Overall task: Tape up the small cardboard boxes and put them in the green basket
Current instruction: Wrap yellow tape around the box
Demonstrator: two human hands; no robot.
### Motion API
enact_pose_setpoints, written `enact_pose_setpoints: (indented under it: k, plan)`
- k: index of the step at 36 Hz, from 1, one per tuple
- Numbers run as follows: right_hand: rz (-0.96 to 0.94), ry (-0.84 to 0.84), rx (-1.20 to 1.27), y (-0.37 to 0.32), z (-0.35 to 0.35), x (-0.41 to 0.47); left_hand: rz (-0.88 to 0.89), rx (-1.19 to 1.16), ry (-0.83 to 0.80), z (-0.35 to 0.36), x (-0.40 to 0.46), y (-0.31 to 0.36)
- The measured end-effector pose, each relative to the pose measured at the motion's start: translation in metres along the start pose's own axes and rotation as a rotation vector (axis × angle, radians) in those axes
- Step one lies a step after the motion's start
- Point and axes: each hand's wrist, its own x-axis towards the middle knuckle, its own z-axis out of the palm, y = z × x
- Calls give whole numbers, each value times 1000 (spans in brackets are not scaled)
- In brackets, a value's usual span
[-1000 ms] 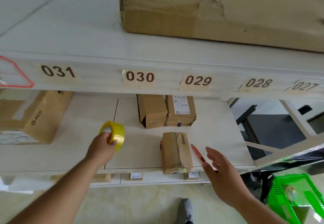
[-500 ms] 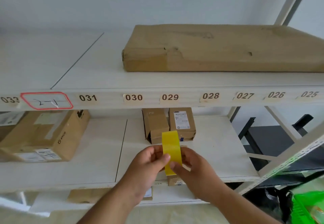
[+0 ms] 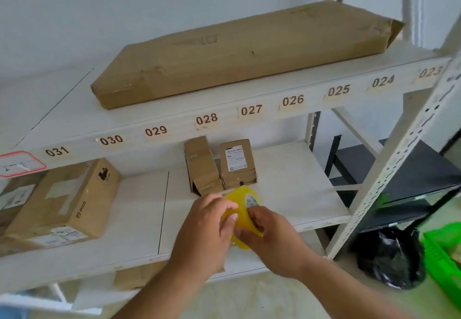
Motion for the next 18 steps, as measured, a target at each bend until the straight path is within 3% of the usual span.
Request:
enact_pose_setpoints:
  k: [8, 13, 18]
  plan:
    - [99, -55, -55, 9, -5, -12, -15, 46, -140, 17, 2, 5]
    - [268, 35, 118, 22, 4, -1, -12, 63, -191, 18, 9, 9]
    - [397, 92, 51, 31, 15, 2, -23, 52, -217, 11, 26, 7]
